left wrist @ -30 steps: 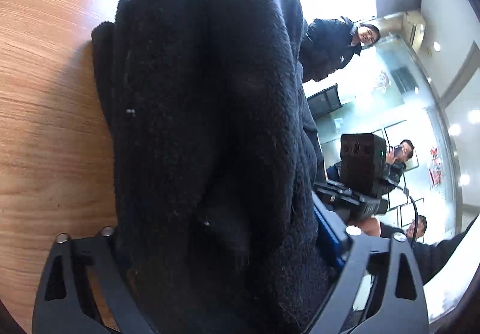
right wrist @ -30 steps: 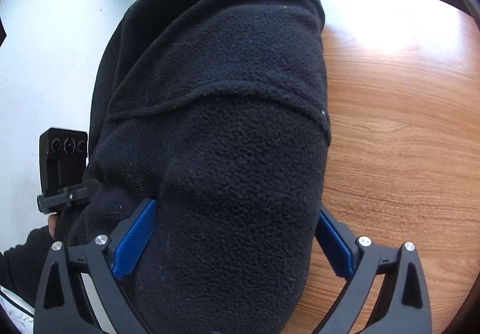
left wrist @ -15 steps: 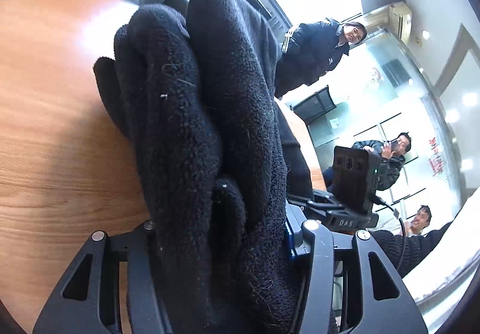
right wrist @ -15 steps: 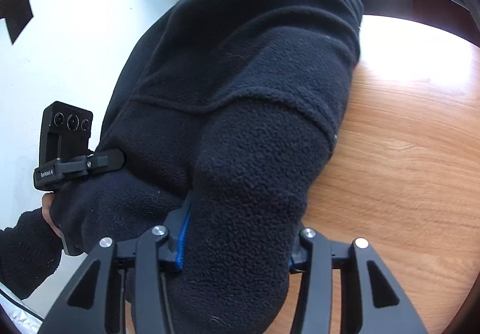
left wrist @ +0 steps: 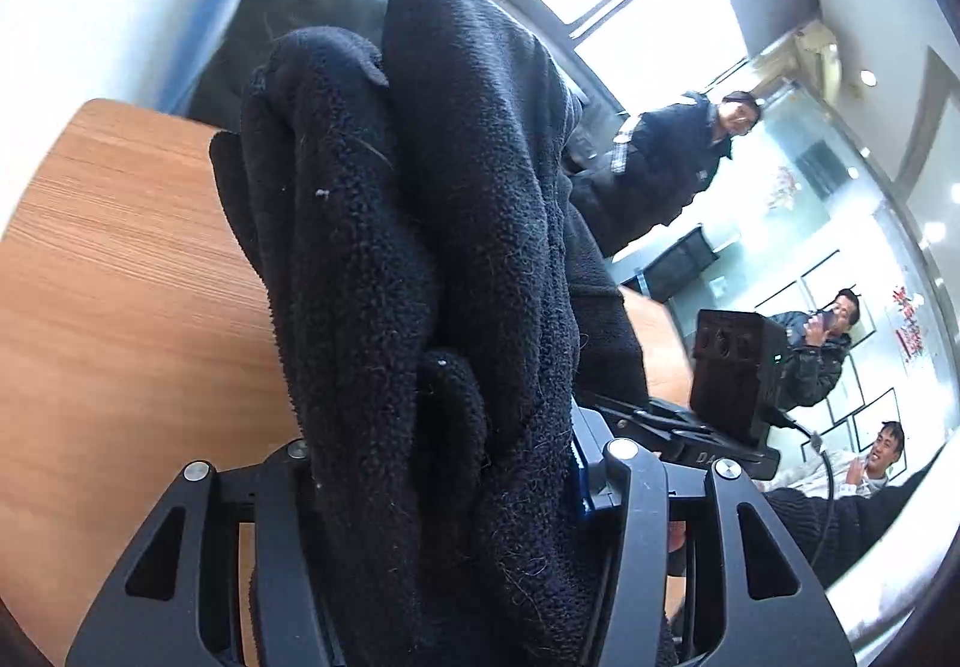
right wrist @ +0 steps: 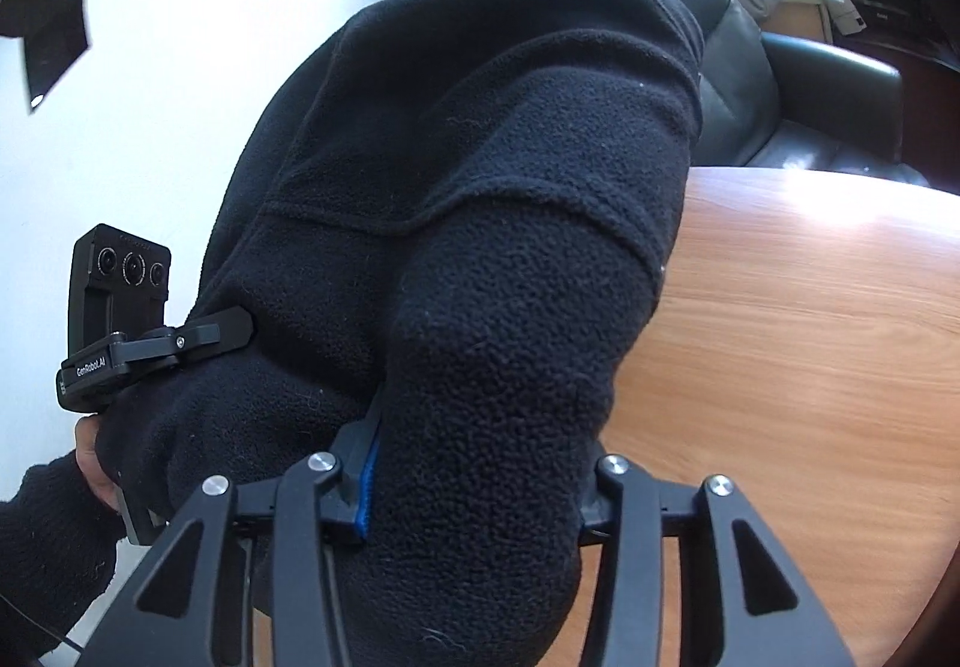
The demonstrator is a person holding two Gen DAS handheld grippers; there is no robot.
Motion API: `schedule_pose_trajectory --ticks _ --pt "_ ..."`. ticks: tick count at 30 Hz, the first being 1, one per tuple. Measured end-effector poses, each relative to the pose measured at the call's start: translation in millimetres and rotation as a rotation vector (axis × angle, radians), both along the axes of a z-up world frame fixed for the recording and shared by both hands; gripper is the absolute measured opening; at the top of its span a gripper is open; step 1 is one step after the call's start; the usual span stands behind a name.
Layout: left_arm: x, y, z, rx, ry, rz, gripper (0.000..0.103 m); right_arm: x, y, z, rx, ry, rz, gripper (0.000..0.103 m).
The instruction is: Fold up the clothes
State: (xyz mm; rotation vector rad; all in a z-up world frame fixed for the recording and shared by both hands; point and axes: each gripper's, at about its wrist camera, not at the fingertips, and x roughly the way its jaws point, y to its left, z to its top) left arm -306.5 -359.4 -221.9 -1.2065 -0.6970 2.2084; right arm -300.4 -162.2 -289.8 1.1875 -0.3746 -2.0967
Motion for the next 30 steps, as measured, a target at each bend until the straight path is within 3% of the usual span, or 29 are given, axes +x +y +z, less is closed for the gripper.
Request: schedule_pose_trajectory --ticks 5,7,9,11,14,19,22,26,30 --pt "-35.9 -45.4 -60.2 -0.066 -0.080 -0.015 0.054 -31.2 -58.9 -51.1 0.073 -0.035 -0.014 0.046" --pt "-35.5 -50.0 -71.5 -0.047 -0.057 -0.013 0.057 -34.0 -69.9 -62.3 0.103 -0.024 -0.028 0.049" --pt "-34.8 -49.3 -73.2 -0.069 -0.052 0.011 0.073 -35.9 -73.8 -64.4 0.115 -0.027 -0.054 0.063" --pt "-31.0 -46.4 -73.7 -0.097 -0.041 0.035 0.081 -36.9 -80.1 -66.2 0.176 -0.039 -0.074 0.077" --pt "-20.3 -53.0 -57.2 -0.215 0.002 0.100 0.099 -31.9 -81.0 -60.5 0.216 -0.012 -0.061 0.082" --pt "25.4 -76.5 -7.2 -0.425 0.181 0.215 0.103 -9.5 -65.6 -28.2 0.275 0.111 -0.041 0.086" --pt "59.7 -82.0 26.4 -0.540 0.287 0.288 0.103 12.7 -50.1 -3.3 0.298 0.212 -0.012 0.095" --pt "119.0 -47.1 57.5 -0.614 0.320 0.399 0.103 41.1 -19.1 35.8 0.325 0.338 0.019 0.096" --pt "172.1 -13.8 83.5 -0.675 0.218 0.510 0.103 89.0 -10.7 103.7 0.311 0.397 0.022 0.097"
